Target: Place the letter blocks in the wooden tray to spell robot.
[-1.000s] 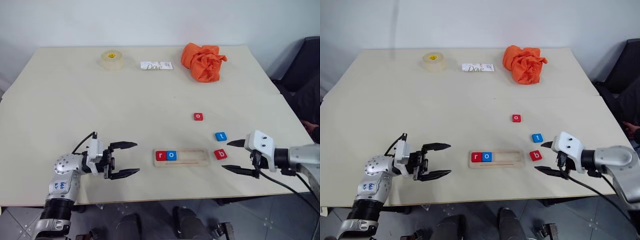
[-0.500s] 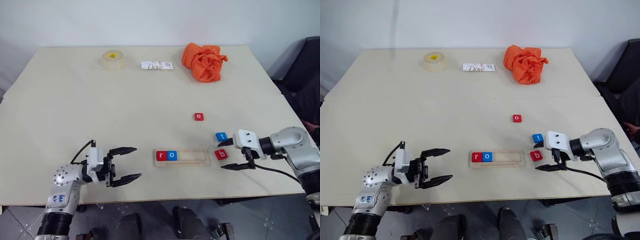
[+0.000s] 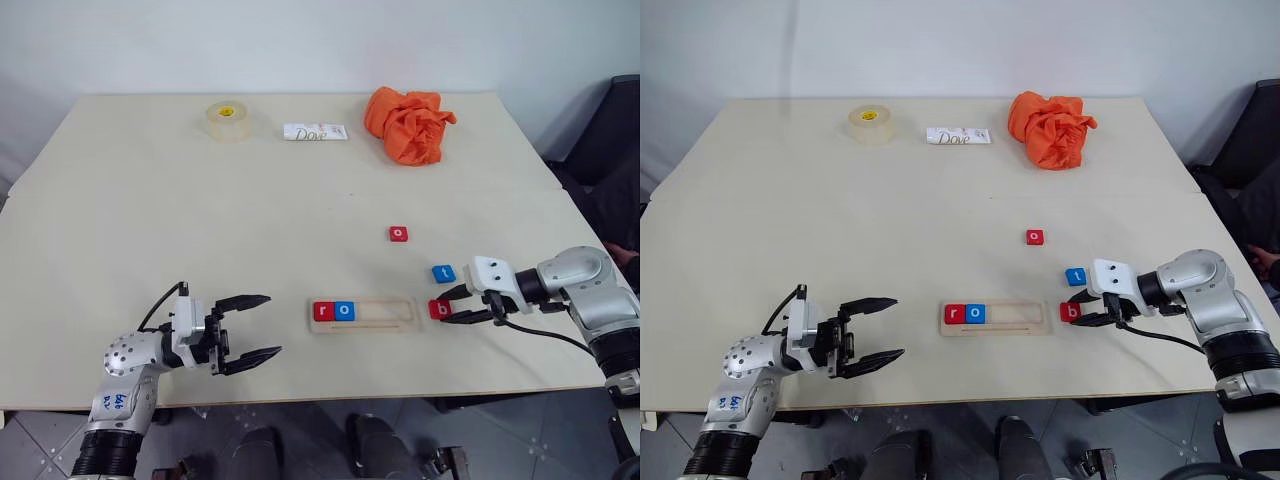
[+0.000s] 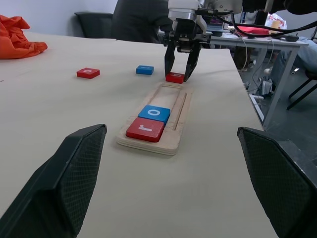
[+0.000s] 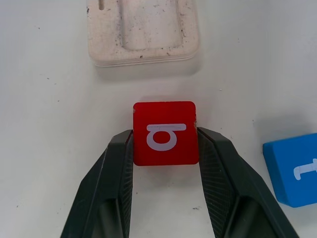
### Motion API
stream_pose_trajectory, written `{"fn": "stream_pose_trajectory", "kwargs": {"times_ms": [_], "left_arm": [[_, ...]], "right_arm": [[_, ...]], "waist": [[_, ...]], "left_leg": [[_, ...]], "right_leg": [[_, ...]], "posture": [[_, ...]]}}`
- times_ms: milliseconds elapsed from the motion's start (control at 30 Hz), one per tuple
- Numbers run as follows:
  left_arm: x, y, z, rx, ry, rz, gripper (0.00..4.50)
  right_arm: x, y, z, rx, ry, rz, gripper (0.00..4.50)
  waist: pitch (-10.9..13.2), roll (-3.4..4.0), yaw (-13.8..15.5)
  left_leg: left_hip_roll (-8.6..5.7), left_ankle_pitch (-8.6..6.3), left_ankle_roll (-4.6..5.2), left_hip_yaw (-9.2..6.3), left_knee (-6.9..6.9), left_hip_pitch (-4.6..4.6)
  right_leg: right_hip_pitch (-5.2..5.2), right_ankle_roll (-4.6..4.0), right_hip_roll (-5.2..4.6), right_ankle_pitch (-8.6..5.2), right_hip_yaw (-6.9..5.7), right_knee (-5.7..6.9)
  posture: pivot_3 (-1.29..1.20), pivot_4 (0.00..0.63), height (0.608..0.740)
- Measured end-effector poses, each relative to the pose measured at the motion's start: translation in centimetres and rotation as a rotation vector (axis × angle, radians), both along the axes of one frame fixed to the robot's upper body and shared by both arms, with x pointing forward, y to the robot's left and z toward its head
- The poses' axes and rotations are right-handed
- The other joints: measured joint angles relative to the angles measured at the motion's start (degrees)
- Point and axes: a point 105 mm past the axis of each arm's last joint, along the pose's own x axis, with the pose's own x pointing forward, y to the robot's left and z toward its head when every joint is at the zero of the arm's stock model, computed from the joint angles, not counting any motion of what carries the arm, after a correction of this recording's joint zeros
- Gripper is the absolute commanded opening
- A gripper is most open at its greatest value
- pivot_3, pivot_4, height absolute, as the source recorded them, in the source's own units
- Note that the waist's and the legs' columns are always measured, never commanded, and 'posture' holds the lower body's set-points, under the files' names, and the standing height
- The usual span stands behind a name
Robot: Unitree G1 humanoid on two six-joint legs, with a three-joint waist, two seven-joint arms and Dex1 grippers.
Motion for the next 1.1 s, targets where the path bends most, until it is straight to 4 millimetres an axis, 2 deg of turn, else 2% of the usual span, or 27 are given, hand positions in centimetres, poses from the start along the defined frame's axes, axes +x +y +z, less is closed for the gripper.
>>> {"fn": "stream_pose_trajectory", "kwargs": {"times_ms": [100, 200, 367, 467, 600, 867, 1100], "left_arm": [[0.3, 0.0, 0.3, 0.0, -0.012, -0.005, 4.5], [0.4, 0.0, 0.3, 0.002, -0.016, -0.014, 4.5], [0.7, 0.4, 0.2, 0.011, -0.012, -0.03, 4.5], [0.7, 0.7, 0.4, 0.018, -0.015, -0.043, 4.5], [0.4, 1.4, 0.5, 0.053, -0.018, -0.064, 4.5], [0.3, 2.6, 0.7, 0.092, -0.027, -0.058, 4.5], [-0.4, 2.4, 0.4, 0.086, -0.019, -0.03, 4.5]], "right_arm": [[0.5, 0.2, 0.5, 0.022, -0.008, -0.052, 1.46], [0.8, 1.0, 2.3, 0.065, -0.046, -0.09, 1.46], [-0.4, 3.8, 5.6, 0.172, -0.056, -0.109, 1.46], [-1.2, 5.4, 6.3, 0.191, -0.041, -0.106, 1.46], [-2.3, 7.8, 5.8, 0.133, 0.022, -0.087, 1.46], [-2.5, 11.6, 3.5, 0.094, 0.073, -0.045, 1.46], [-1.9, 12.7, 2.4, 0.047, 0.065, -0.029, 1.46]], "waist": [[0.01, 0.01, -0.02], [0.02, 0.04, -0.11], [0.02, 0.04, 0.25], [0.02, 0.04, 0.18], [0.02, 0.04, -0.01], [0.02, 0.04, 0.01], [0.02, 0.04, -0.01]], "left_leg": [[-0.01, 0.0, 0.0, 0.01, 0.03, -0.01], [0.04, -0.05, -0.08, 0.0, 0.03, 0.0], [0.25, -0.1, -0.17, -0.05, 0.02, -0.01], [0.25, -0.12, -0.21, -0.02, 0.02, -0.02], [0.27, -0.12, -0.21, -0.02, 0.02, -0.04], [0.25, -0.13, -0.22, 0.0, 0.02, -0.12], [0.26, -0.15, -0.23, 0.0, 0.02, -0.13]], "right_leg": [[-0.02, -0.01, -0.03, 0.0, 0.02, 0.06], [-0.11, 0.12, 0.02, 0.07, 0.04, 0.22], [-0.16, -0.01, 0.19, 0.0, -0.1, 0.28], [-0.18, -0.03, 0.19, -0.01, -0.08, 0.28], [-0.23, -0.24, 0.19, -0.13, -0.08, 0.29], [-0.3, -0.22, 0.17, -0.12, -0.08, 0.28], [-0.33, -0.13, 0.2, -0.07, -0.1, 0.3]], "posture": [[0.0, 0.15, 0.74], [0.0, 0.15, 0.74], [0.0, 0.15, 0.74], [0.0, 0.15, 0.74], [0.0, 0.15, 0.74], [0.0, 0.15, 0.74], [0.0, 0.15, 0.74]]}}
